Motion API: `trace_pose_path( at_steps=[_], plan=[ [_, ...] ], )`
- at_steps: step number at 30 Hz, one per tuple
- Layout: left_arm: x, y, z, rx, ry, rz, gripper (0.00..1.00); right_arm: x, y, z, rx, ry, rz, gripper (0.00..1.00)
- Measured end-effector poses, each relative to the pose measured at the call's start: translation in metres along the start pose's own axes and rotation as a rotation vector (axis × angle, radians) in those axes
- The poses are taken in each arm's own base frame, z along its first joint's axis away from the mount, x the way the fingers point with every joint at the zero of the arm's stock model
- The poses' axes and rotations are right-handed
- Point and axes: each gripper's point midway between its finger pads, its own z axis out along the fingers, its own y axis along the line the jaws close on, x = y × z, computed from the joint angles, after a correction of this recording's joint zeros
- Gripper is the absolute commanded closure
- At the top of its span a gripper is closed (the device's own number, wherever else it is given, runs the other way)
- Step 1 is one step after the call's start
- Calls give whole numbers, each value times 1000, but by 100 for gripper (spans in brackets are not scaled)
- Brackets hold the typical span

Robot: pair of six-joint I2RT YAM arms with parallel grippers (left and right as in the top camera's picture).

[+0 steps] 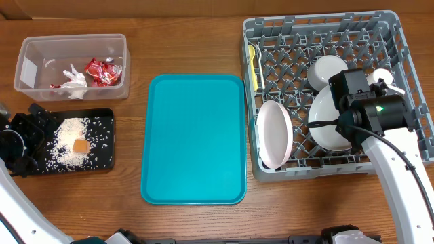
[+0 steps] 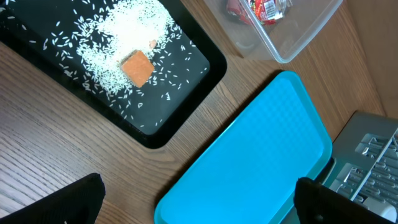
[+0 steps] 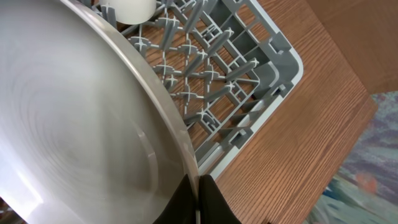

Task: Sort waste into correct bins and load items into the dishwasher rack
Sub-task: 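Lower the grey plate upright into the rack and open the right gripper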

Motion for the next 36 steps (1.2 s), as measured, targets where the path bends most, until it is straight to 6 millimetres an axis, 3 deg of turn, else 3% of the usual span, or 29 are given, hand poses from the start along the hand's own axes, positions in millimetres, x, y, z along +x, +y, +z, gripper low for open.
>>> trace_pose_path(
  at_steps=[9, 25, 36],
  plan=[
    [0, 0, 0, 0, 0, 0, 0, 7, 20, -13, -37, -44, -64, 96],
    [0, 0, 0, 0, 0, 0, 0, 11, 9, -5, 50, -73, -74, 96],
    [0, 0, 0, 0, 0, 0, 0, 20, 21, -14, 22, -85, -140, 96]
  ],
)
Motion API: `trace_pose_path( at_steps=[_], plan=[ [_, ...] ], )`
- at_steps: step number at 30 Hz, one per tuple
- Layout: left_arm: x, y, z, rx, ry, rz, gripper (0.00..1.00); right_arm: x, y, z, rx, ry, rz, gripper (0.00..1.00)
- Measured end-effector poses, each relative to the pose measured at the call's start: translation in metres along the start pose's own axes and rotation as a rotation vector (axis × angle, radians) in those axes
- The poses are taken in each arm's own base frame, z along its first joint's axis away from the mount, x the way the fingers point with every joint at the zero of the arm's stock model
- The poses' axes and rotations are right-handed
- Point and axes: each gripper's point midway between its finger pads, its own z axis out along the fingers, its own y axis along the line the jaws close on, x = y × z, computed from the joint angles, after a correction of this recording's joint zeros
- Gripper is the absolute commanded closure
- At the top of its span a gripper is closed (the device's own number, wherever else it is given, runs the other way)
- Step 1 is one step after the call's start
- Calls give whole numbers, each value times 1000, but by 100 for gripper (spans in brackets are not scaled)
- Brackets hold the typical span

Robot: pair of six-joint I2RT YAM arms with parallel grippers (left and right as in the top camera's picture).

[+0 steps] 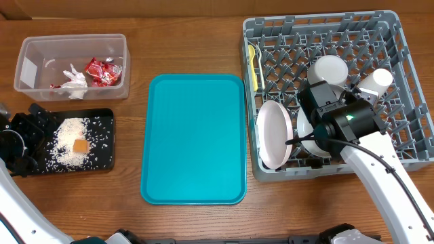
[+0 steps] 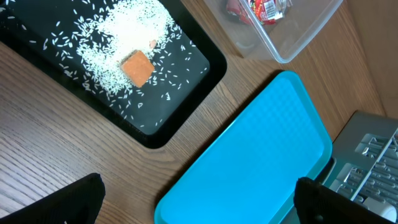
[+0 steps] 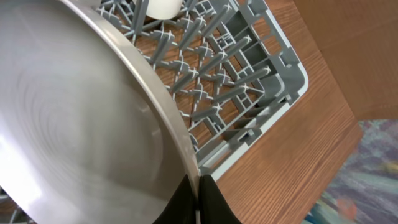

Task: Sort waste into correct bins and load items into the dishwasher rack
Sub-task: 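Lower the grey plate upright into the rack and open the right gripper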

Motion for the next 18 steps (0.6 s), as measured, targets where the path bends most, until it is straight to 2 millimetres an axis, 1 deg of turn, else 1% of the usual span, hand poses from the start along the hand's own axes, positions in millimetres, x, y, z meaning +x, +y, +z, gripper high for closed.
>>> trace_pose_path(
  at_steps=[4, 6, 10, 13, 14, 16, 17, 18],
  plan=[
    [0, 0, 0, 0, 0, 0, 0, 4, -4, 0, 15, 16, -18, 95],
    [0, 0, 0, 0, 0, 0, 0, 5, -4, 1, 19, 21, -23, 92],
    [0, 0, 0, 0, 0, 0, 0, 6, -2, 3, 27, 28, -32, 90],
    [0, 0, 0, 0, 0, 0, 0, 6, 1, 5, 36, 37, -41, 84],
    [0, 0, 0, 0, 0, 0, 0, 7, 2, 6, 38, 41, -43, 80],
    [0, 0, 0, 0, 0, 0, 0, 8, 5, 8, 34, 49, -45, 75],
    [0, 0, 0, 0, 0, 0, 0, 9, 6, 8, 31, 55, -49, 62],
    [0, 0, 0, 0, 0, 0, 0, 9, 6, 8, 30, 55, -41, 21]
  ],
)
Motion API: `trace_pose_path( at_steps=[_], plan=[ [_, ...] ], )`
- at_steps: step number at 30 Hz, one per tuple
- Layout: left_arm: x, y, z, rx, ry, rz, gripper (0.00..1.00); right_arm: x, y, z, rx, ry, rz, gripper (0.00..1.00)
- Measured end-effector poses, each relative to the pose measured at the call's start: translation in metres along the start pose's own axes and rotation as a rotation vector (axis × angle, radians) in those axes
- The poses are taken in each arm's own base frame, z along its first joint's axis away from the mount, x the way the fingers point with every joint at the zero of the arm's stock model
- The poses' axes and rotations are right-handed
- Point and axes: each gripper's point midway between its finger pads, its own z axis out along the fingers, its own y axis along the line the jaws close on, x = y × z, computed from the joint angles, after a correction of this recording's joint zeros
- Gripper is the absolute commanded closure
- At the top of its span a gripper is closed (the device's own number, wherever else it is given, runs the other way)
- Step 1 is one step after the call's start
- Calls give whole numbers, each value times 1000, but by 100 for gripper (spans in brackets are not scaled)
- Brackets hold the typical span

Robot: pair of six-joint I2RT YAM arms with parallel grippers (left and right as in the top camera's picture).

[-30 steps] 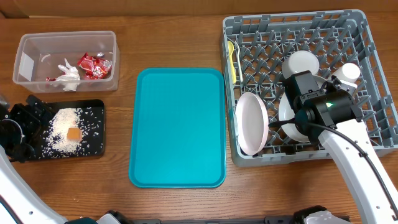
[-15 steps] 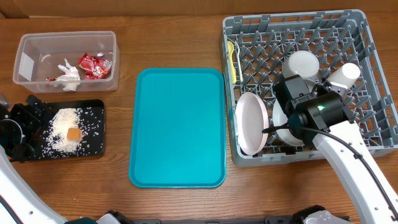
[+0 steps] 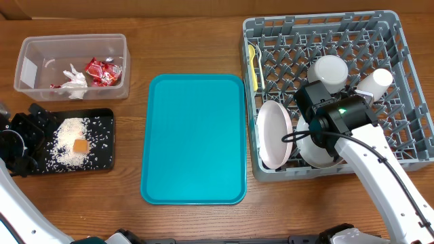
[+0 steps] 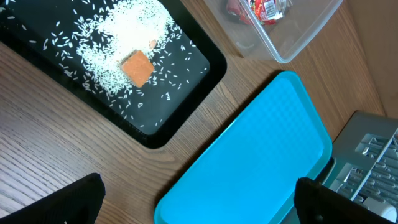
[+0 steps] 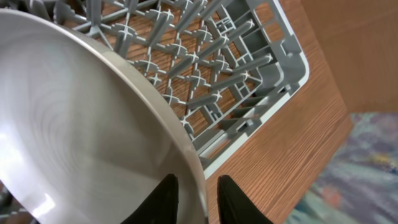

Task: Sort waste into correct bins and load items into the dishwasher rack
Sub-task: 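Lower the grey plate upright into the rack and open the right gripper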

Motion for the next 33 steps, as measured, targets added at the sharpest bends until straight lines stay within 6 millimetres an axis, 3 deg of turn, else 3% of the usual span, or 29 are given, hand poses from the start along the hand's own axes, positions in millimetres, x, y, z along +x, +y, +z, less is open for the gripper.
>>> trace_pose_path(
  at_steps=[1, 7, 12, 14, 17, 18, 20, 24, 27, 33],
  plan=[
    [0, 0, 0, 0, 0, 0, 0, 0, 0, 0, 1, 0, -6, 0],
    [0, 0, 0, 0, 0, 0, 0, -4, 1, -8, -33, 8, 10, 0],
    [0, 0, 0, 0, 0, 0, 0, -33, 3, -41, -160, -24, 112, 0],
    [0, 0, 0, 0, 0, 0, 0, -48, -3, -56, -218, -36, 171, 20],
    [0, 0, 0, 0, 0, 0, 0, -73, -19, -71, -297, -52, 267, 70],
    [0, 0, 0, 0, 0, 0, 0, -80, -27, -72, -314, -51, 295, 82],
    [0, 0, 0, 0, 0, 0, 0, -84, -41, -67, -316, -31, 333, 96],
    [0, 0, 0, 0, 0, 0, 0, -74, -66, -45, -272, 73, 383, 96],
    [0, 0, 0, 0, 0, 0, 0, -63, -72, -30, -263, 158, 408, 96],
    [0, 0, 0, 0, 0, 0, 0, -33, -41, -9, -319, 334, 339, 96]
  ],
)
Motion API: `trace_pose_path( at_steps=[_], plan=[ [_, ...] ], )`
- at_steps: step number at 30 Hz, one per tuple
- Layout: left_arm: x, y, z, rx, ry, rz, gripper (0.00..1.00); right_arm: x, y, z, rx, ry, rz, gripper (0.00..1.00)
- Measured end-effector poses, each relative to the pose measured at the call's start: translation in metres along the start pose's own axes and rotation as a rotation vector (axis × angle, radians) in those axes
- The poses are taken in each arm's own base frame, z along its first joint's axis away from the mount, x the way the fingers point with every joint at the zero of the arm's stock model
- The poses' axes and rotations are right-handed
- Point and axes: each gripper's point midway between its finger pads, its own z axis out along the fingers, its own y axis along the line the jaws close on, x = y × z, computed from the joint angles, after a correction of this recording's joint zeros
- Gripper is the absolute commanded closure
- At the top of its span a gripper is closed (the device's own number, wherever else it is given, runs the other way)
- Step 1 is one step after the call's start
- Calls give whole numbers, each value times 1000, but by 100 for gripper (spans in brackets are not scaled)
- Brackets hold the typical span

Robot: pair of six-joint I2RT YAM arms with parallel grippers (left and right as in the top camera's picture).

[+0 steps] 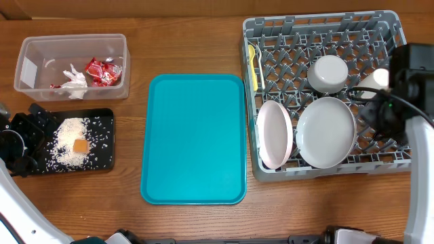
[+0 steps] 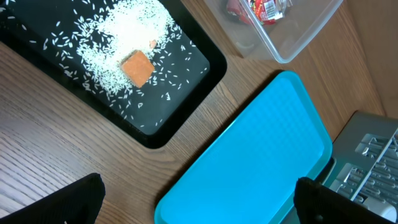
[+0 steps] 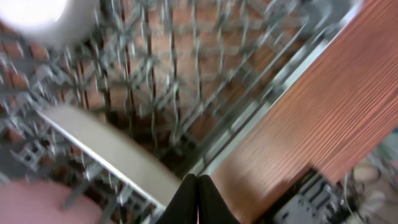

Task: Sort waste into correct bins and load items into the dishwasher rack
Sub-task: 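Lower the grey plate upright into the rack and open the right gripper, then raise and withdraw the right gripper from the rack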

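Note:
The grey dishwasher rack (image 1: 400, 157) holds a pink plate (image 1: 274, 134) on edge, a grey plate (image 1: 326, 132) beside it with its face showing, a grey bowl (image 1: 328, 73), a white cup (image 1: 374, 79) and a yellow utensil (image 1: 252, 64). My right gripper (image 3: 198, 182) is shut on nothing above the rack's right side. The blurred right wrist view shows the grey plate's rim (image 3: 106, 152) below it. At the far left my left gripper (image 2: 199, 186) is open beside the black tray of rice (image 1: 102, 122).
A teal tray (image 1: 194, 139) lies between the black tray and the rack. A clear bin (image 1: 27, 47) at the back left holds a red wrapper (image 1: 102, 70) and white paper scraps. An orange cube (image 2: 137, 67) sits in the rice.
My right gripper was open astride the grey plate's rim. It is now shut, empty and further right over the rack, and the plate rests in the rack by itself. The left arm is unmoved.
At first my right gripper was shut on the grey plate over the rack's right half. Then it held the plate further left, next to the pink plate. Its fingers then stood open at the rim, and now it is clear of the plate.

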Motion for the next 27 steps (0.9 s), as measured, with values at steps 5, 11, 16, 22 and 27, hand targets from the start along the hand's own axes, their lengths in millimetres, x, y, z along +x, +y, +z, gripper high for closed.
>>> trace_pose_path(
  at_steps=[5, 11, 16, 22, 27],
  plan=[
    [0, 0, 0, 0, 0, 0, 0, 17, 11, 31, -3, 110, -31, 96],
    [0, 0, 0, 0, 0, 0, 0, 26, 33, 48, -93, 176, -69, 96],
    [0, 0, 0, 0, 0, 0, 0, 25, 48, 46, -170, 177, -84, 96],
    [0, 0, 0, 0, 0, 0, 0, 27, 55, 44, -214, 191, -104, 96],
    [0, 0, 0, 0, 0, 0, 0, 30, 69, 35, -307, 212, -152, 96]
  ],
)
